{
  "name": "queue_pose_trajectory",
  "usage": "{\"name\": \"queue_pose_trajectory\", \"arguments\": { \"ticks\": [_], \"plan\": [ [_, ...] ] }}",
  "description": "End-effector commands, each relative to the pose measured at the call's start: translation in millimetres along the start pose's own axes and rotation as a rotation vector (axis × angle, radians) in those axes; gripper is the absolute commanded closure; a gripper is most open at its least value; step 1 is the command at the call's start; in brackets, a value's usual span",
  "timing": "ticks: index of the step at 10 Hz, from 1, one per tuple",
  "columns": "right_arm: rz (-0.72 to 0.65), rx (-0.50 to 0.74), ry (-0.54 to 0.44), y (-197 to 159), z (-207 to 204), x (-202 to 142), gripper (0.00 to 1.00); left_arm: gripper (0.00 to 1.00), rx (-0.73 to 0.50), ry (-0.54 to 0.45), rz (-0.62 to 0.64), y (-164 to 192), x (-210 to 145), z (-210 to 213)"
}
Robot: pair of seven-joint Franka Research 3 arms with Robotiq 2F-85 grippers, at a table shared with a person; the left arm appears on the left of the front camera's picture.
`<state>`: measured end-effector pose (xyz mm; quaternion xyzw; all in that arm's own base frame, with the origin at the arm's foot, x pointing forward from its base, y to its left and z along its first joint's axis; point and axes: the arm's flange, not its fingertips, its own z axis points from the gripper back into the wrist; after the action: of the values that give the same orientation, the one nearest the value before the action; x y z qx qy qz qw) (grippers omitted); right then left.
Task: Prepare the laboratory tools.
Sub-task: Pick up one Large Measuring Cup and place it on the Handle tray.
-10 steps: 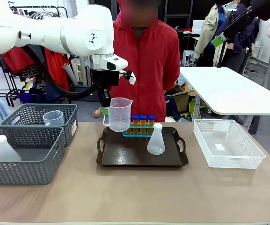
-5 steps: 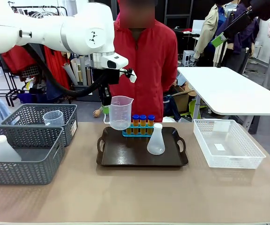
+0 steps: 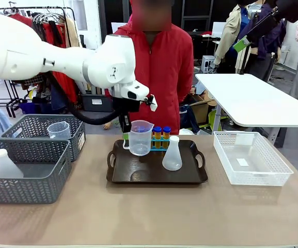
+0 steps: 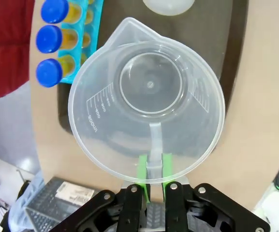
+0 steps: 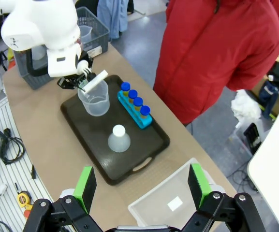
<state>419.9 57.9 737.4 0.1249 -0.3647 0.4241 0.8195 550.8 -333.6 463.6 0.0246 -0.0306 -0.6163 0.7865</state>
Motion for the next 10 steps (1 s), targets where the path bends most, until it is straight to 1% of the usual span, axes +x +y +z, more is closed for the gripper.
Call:
{"name": "queue_pose_trajectory", "arguments": {
  "ticks": [1,3,4,8,10],
  "plan": [
    [0.004,0.002,-0.003,0.7,1.1,0.4,0.0,1.0,0.023,0.014,-0.028,0.5,-7.4,-17.4],
    [0.004,0.002,-0.003,0.7,1.1,0.4,0.0,1.0,0.009,-0.004,-0.003,1.8,-9.6,-40.8],
    [0.004,0.002,-0.003,0.7,1.1,0.4,0.0,1.0,-0.002,0.003,-0.003,1.7,-11.7,-48.6],
    [0.004,0.002,-0.003,0.7,1.1,0.4,0.0,1.0,-0.029,0.003,0.006,1.4,-13.2,-69.0],
    [0.004,0.002,-0.003,0.7,1.1,0.4,0.0,1.0,-0.034,0.0,0.004,1.3,-12.6,-69.2]
  ]
}}
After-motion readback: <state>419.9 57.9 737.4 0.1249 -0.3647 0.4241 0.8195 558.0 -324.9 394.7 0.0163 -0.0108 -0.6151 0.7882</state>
